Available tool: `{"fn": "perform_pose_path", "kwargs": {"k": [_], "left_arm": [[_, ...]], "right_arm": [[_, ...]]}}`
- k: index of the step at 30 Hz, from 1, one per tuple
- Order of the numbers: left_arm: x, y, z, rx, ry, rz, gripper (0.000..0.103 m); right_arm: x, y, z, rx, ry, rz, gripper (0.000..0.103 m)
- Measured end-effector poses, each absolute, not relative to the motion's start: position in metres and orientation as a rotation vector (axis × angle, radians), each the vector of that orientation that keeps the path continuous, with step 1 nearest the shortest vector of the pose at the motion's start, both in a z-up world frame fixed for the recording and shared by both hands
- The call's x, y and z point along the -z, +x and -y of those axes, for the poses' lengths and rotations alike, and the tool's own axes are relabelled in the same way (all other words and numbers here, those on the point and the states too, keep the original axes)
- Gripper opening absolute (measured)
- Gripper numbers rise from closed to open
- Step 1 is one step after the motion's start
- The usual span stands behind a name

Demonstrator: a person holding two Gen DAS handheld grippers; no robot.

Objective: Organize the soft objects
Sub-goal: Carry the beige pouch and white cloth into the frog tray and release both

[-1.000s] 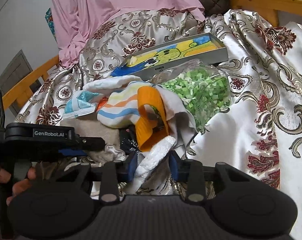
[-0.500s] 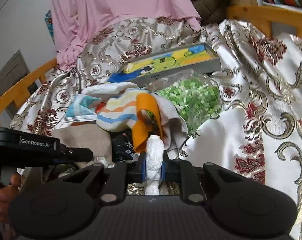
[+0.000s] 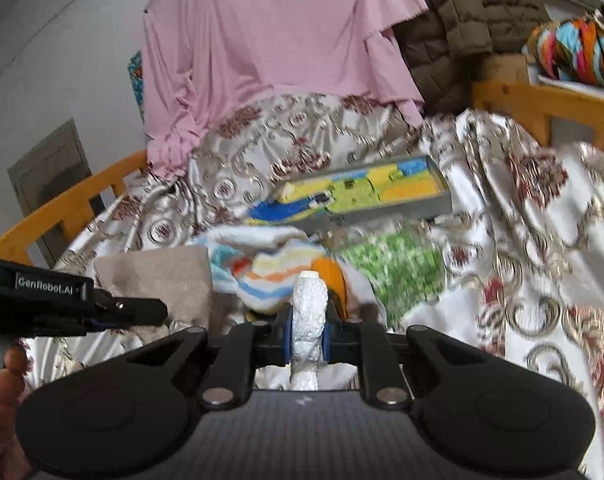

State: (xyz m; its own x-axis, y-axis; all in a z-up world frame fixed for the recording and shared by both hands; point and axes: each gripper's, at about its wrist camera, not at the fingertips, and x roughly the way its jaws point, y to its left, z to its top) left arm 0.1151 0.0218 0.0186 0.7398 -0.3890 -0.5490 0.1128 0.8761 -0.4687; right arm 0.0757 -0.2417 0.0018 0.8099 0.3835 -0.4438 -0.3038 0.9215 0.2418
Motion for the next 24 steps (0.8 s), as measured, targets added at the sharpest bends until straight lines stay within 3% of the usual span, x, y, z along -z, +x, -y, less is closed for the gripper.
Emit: {"fn": "perform_pose_path", "kwargs": {"k": [11, 24], "left_arm": [[-0.053, 0.269, -0.002, 0.310, -0.346, -0.529, 0.020], [0.010, 0.436, 0.015, 0.259, -0.436, -0.590, 0.020]], "right_arm": [[-0.057, 0.217, 0.227, -0.447, 0.050, -0.403, 0.015], [-0.005, 0.401, 0.248, -0.379, 0.218, -0.491, 0.015]]}}
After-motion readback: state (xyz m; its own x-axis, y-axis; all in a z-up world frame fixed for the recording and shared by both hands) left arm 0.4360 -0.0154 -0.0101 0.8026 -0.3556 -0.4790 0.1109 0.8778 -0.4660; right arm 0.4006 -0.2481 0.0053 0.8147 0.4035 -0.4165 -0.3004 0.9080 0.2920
